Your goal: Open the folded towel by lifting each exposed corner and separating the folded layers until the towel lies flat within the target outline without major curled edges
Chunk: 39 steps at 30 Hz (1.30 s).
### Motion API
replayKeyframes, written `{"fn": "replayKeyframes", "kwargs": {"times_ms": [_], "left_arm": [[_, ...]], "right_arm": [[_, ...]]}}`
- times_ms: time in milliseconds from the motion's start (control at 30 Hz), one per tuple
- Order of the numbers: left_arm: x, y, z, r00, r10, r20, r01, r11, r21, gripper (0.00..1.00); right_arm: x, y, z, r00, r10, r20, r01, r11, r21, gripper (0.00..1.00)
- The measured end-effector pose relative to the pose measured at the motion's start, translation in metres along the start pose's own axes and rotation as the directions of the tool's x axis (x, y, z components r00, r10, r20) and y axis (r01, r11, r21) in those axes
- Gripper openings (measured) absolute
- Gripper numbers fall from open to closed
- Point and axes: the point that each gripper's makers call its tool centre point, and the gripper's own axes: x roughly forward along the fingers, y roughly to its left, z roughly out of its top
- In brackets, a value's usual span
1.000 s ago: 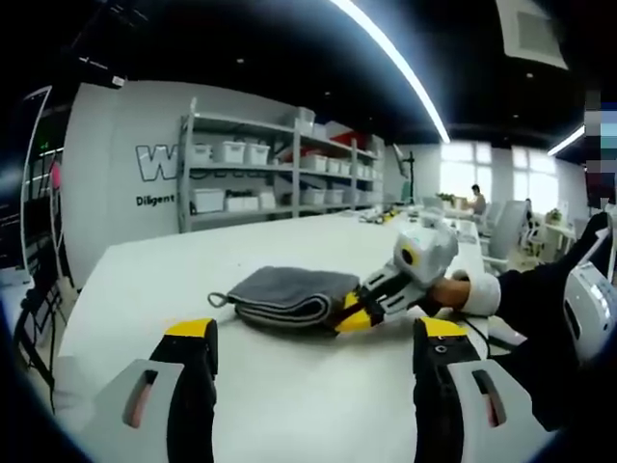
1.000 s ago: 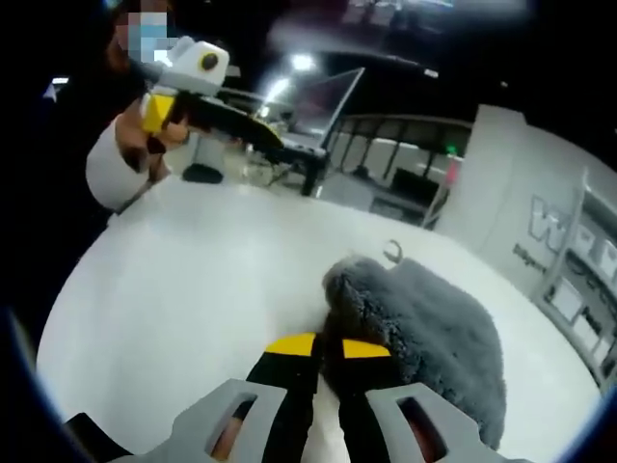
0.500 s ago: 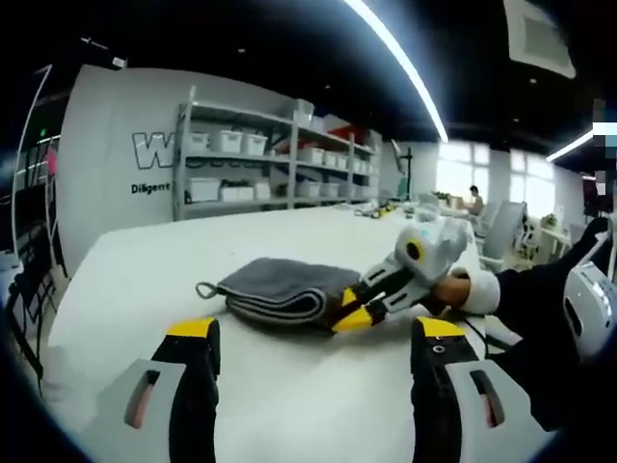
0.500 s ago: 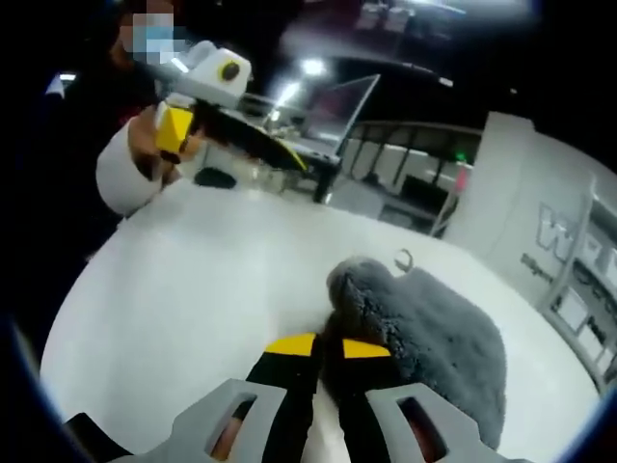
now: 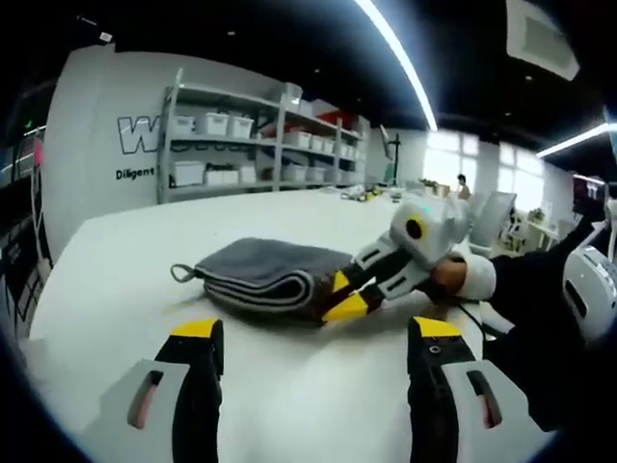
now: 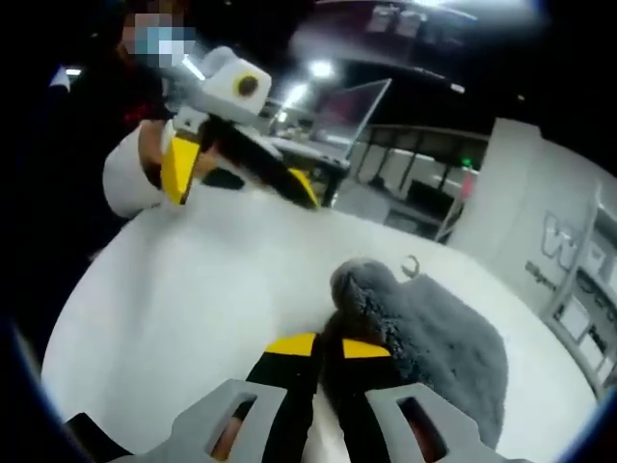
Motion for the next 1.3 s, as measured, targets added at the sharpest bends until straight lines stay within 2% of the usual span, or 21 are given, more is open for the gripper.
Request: {"fn": "replayKeyframes", "kwargs": {"times_ms": [200,467,600,800,1067,1200,1300], "left_arm": [[0.005,-0.001,-0.005,1.0,-0.016,-0.007,0.016,1.0,-0.008,0.73],[0.015,-0.012,-0.009,0.997,-0.077,0.005,0.078,0.996,-0.043,0.67],[0.02,-0.019,-0.01,0.993,-0.12,0.013,0.121,0.987,-0.106,0.63],[0.028,-0.022,-0.019,0.991,-0.133,-0.016,0.129,0.979,-0.16,0.62],[0.038,-0.034,-0.02,0.985,-0.175,-0.006,0.169,0.963,-0.209,0.61],[0.041,-0.036,-0.02,0.981,-0.193,0.001,0.187,0.947,-0.26,0.6],[0.042,-0.036,-0.022,0.981,-0.192,-0.003,0.185,0.946,-0.266,0.59]], "right_arm": [[0.001,0.006,0.003,1.0,0.016,0.011,-0.016,1.0,-0.011,0.01],[0.003,0.009,0.006,0.999,0.027,0.019,-0.026,0.999,-0.032,0.01],[0.003,0.012,0.007,0.999,0.029,0.022,-0.028,0.999,-0.047,0.01],[0.005,0.013,0.008,0.999,0.031,0.023,-0.029,0.998,-0.061,0.01],[0.006,0.015,0.01,0.999,0.033,0.029,-0.031,0.997,-0.072,0.02],[0.007,0.018,0.013,0.999,0.037,0.039,-0.034,0.996,-0.084,0.02],[0.007,0.02,0.014,0.998,0.046,0.044,-0.043,0.996,-0.084,0.02]]}}
